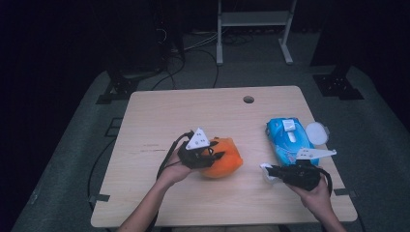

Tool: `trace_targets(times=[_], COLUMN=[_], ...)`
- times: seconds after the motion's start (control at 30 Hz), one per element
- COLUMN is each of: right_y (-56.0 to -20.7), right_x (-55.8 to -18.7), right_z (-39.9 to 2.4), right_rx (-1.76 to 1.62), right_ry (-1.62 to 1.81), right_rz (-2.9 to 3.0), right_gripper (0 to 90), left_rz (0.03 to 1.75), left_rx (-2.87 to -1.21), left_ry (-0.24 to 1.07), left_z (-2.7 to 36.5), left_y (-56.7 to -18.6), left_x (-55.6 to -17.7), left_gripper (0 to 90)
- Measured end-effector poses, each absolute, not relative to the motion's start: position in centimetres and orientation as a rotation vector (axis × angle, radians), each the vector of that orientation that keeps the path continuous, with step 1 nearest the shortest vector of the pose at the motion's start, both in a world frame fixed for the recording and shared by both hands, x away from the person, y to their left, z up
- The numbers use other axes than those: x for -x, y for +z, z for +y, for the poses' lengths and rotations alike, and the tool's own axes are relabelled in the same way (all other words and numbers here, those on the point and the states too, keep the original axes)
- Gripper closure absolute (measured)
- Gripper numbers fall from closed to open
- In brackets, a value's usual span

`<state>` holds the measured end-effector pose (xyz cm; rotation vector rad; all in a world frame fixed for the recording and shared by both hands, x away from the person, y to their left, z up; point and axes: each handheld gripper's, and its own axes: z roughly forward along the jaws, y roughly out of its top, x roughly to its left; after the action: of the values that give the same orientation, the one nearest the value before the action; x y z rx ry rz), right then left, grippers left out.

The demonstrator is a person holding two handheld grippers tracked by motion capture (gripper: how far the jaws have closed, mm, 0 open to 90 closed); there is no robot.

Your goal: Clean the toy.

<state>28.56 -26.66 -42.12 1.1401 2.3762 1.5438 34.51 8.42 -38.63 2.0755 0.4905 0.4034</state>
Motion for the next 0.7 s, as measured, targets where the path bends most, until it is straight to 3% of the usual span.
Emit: trace_targets(times=[0.27, 0.6, 0.7], right_y=[-43.3, -44.0, -43.5], right_x=[-30.2, -30.9, -30.8], right_z=[-26.1, -26.2, -26.7], right_rx=[-1.157, -1.163, -1.164], right_ry=[1.386, 1.383, 1.401], right_rz=[2.424, 2.438, 2.415], right_gripper=[80.1, 60.1, 59.0], left_rz=[0.571, 0.558, 0.556], left_rx=[-2.072, -2.073, -2.077], left_ry=[0.353, 0.33, 0.324], left_z=[9.3, 9.5, 9.6], left_y=[-41.2, -41.2, -41.1], left_x=[-35.8, -35.3, -35.3], left_gripper=[53.6, 47.0, 45.5])
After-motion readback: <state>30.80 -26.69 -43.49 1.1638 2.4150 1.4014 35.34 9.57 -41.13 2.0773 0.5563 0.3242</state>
